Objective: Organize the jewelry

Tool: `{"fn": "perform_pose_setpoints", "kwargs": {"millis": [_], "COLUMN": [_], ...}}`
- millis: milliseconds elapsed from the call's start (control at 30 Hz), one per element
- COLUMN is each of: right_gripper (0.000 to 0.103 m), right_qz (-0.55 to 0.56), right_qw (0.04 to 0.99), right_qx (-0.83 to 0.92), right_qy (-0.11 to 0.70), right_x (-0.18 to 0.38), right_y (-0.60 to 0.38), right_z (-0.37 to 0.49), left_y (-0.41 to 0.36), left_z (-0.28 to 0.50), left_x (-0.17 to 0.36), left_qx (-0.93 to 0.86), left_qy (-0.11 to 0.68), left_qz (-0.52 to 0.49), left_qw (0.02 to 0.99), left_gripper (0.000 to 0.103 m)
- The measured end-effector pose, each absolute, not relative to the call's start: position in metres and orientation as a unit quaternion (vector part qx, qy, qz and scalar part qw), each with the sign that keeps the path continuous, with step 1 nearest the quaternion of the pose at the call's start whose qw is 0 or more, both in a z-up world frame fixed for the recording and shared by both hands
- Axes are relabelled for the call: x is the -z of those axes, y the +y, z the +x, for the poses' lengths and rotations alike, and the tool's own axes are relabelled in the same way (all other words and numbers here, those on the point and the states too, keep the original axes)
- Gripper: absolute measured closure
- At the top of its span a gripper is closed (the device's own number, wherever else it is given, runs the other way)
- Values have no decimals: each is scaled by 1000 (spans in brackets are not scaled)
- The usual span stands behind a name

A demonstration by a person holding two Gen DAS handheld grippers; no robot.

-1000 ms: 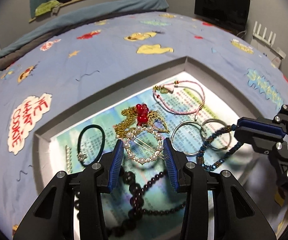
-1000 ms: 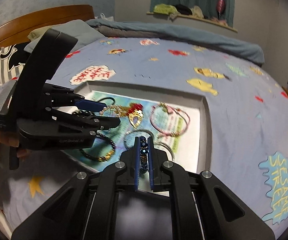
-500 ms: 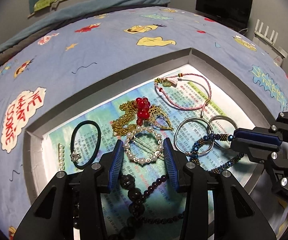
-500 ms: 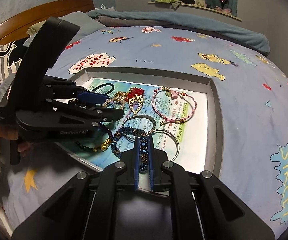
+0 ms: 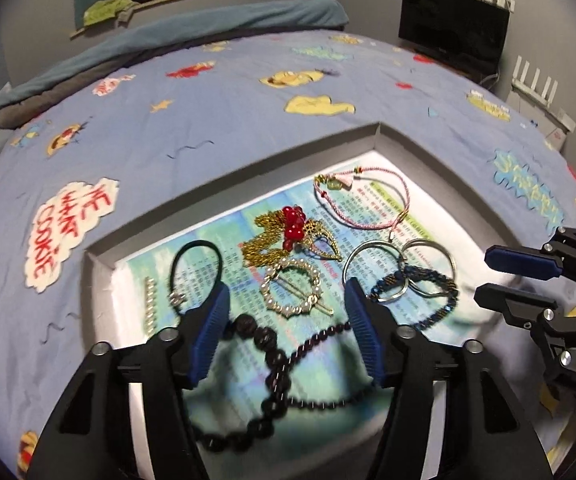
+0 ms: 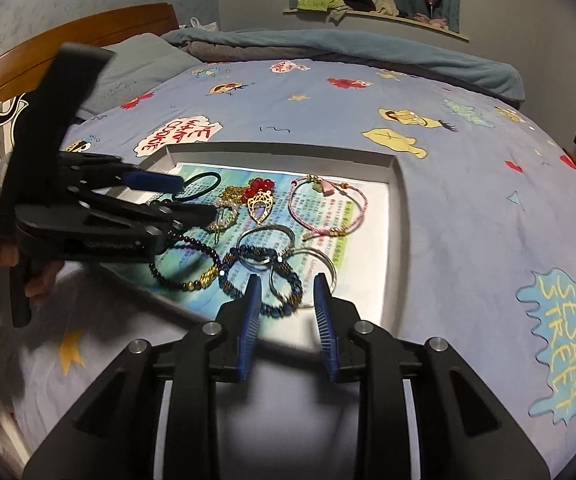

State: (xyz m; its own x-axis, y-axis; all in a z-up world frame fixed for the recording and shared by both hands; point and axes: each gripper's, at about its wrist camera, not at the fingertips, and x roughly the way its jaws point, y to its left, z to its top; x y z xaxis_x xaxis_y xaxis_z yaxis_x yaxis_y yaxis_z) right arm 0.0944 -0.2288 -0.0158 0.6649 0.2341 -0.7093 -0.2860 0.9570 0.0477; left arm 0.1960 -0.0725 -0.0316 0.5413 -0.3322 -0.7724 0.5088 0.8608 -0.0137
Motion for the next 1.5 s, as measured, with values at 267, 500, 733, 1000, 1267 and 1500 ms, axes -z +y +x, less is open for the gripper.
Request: {"fn": "perform_pose_setpoints", "kwargs": {"millis": [267,500,733,1000,1267,1500], "right_gripper": [49,24,6,6,6,6], "right_qz": [-32,-14,-1,-25,-41,-28], "right_qw": [912,917,933,949,957,954], "right_qx": [-143,-139,-111,-64,-44,-49], "right_qy": [382,373,343,307,285,294], "right_x": [2,-20,-46,-49,-34,-19], "right_y": [-234,-234,-232,-217,-211,-215], "right_z": [55,26,10,1,-2,2], "left_y": [-41,-21,-11,-11,0,2], "left_z": [147,93,46,20,33,42], "left_x": [8,-26,-54,-34,-3,6], "left_qx": [238,205,168,118,84,75], "left_qy": [404,364,328,323,335,343], "left_qz": [65,41,29,38,32,32], "left_qw": [881,907,929,938,938,936], "left_gripper": [25,10,6,5,5,5]}}
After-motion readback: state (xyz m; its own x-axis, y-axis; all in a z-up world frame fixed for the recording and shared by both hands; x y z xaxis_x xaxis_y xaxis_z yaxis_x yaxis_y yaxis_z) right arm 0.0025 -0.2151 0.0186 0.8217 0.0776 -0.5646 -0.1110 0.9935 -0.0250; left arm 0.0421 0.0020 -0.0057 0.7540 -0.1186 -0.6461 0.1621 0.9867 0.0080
